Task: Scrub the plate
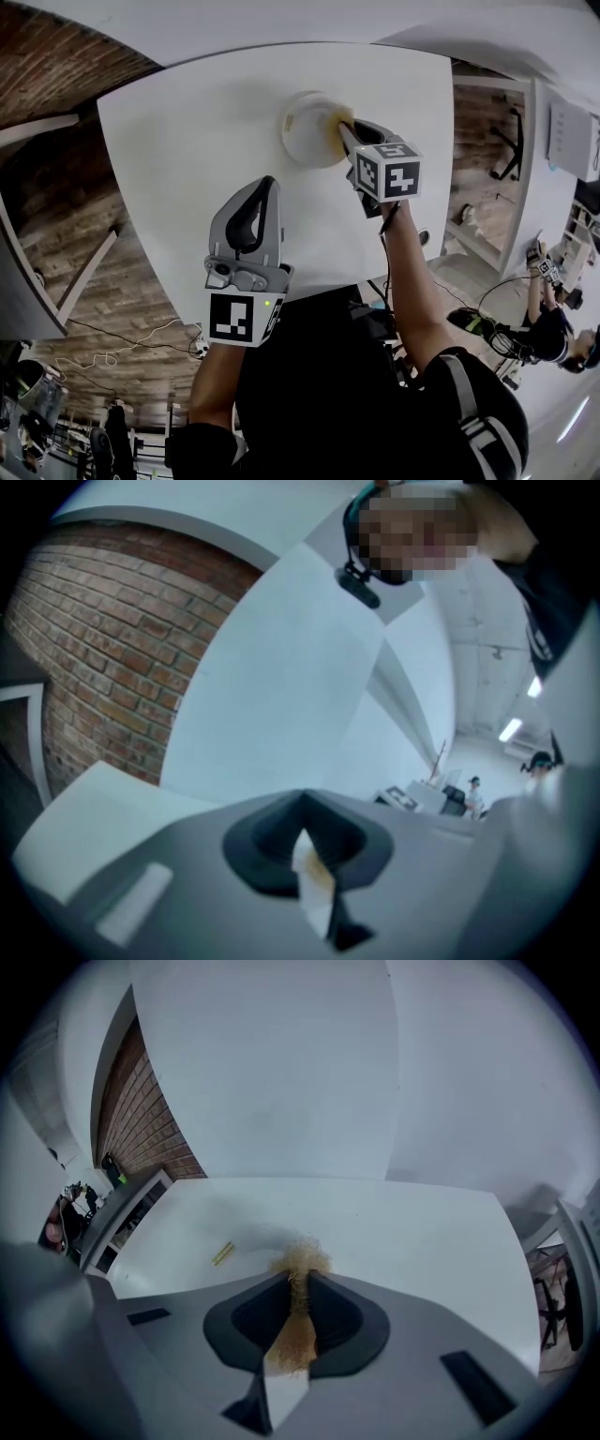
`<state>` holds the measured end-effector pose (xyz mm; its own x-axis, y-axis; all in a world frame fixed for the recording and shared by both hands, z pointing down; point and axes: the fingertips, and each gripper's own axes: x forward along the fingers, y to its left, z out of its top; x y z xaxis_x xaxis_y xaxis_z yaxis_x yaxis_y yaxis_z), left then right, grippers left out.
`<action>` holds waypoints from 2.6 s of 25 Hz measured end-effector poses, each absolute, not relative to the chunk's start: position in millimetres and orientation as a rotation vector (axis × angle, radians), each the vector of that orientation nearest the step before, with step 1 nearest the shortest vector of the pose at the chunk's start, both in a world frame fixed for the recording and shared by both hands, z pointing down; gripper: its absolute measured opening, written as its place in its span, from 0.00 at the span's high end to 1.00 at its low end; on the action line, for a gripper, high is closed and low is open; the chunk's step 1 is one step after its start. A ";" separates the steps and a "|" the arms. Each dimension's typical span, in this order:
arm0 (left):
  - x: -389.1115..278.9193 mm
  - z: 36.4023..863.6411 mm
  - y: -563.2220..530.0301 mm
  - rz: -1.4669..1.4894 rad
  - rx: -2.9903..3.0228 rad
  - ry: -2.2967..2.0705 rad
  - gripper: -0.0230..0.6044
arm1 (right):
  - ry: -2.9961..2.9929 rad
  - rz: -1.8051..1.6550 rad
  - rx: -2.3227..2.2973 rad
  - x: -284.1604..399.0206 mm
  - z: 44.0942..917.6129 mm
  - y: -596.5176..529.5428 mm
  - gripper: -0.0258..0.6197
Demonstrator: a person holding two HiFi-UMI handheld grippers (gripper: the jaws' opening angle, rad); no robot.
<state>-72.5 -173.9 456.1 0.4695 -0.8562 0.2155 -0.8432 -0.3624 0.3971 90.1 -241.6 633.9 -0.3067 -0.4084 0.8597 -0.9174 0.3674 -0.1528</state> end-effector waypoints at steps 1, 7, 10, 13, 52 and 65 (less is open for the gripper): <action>-73.4 456.6 -173.6 -0.037 2.266 -1.417 0.96 | -1.881 0.852 1.154 89.1 633.2 -246.6 0.88; -78.9 457.1 -172.9 -0.033 2.249 -1.435 0.96 | -1.924 0.819 1.117 64.2 629.7 -266.4 0.88; -80.7 456.8 -172.3 -0.033 2.244 -1.441 0.96 | -1.948 0.812 1.084 47.5 629.5 -268.8 0.88; -81.9 458.0 -172.2 -0.032 2.241 -1.443 0.96 | -1.970 0.803 1.047 31.4 628.2 -267.2 0.88; -82.3 459.6 -170.1 -0.041 2.227 -1.452 0.96 | -1.910 0.754 1.026 57.5 635.6 -258.4 0.88; -86.2 456.0 -169.1 -0.057 2.232 -1.461 0.96 | -1.927 0.757 0.946 31.9 637.8 -232.1 0.88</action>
<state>-86.2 -169.1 456.0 0.4321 -0.8756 0.2159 -0.8561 -0.3229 0.4035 31.9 -232.1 637.8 -0.3640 -0.3268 0.8722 -0.8331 0.5330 -0.1479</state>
